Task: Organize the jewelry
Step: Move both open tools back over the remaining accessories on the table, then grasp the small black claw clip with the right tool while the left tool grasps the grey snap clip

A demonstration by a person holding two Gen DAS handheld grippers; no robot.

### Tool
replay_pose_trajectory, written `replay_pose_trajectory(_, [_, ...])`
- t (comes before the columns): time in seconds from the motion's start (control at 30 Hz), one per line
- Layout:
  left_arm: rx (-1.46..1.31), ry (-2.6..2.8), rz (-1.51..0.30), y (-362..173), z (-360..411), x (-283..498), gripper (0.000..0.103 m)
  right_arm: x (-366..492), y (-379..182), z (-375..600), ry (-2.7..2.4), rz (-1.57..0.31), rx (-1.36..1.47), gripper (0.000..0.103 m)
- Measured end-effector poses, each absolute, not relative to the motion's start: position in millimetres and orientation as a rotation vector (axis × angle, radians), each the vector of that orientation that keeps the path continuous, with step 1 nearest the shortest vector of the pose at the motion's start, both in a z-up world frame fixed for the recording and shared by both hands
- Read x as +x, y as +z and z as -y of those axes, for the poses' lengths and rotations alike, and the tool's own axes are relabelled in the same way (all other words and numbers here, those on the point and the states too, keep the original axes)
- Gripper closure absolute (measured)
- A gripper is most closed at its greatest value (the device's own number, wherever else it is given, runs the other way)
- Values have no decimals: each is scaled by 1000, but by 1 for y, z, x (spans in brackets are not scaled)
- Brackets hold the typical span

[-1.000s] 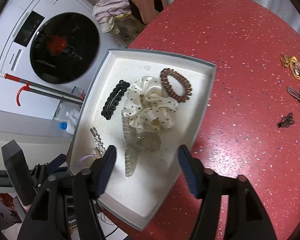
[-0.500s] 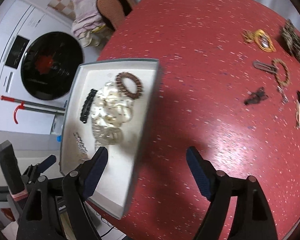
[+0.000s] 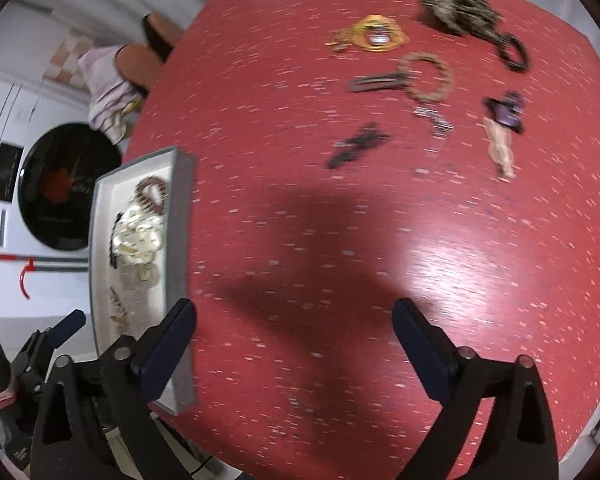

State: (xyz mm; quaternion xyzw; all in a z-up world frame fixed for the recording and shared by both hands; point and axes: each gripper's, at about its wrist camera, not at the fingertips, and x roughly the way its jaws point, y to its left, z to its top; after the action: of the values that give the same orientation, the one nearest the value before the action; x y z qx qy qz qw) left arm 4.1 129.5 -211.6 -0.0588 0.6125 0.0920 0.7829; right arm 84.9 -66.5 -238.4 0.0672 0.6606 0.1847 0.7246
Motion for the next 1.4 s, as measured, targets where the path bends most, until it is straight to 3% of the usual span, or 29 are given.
replay_pose_trajectory(0.77, [-118,117,-1307,-217,-36,101,0,133,-235,212,230,-1395,156,0])
replay_pose_trajectory(1.2, [-92,149,-1306,-239,-26,146,1,171,-244,213,233,-1350,115,0])
replay_pose_trajectory(1.23, [-86,150,-1305,-241,-25,150,5,175,-244,210,239,-1344,108,0])
replay_pose_trajectory(1.3, [-71,152,-1311,-244,-24,158,13,182,-246,202,253,-1333,89,6])
replay_pose_trajectory(1.4, [-66,153,-1313,-252,-24,171,13,193,-252,193,275,-1337,71,14])
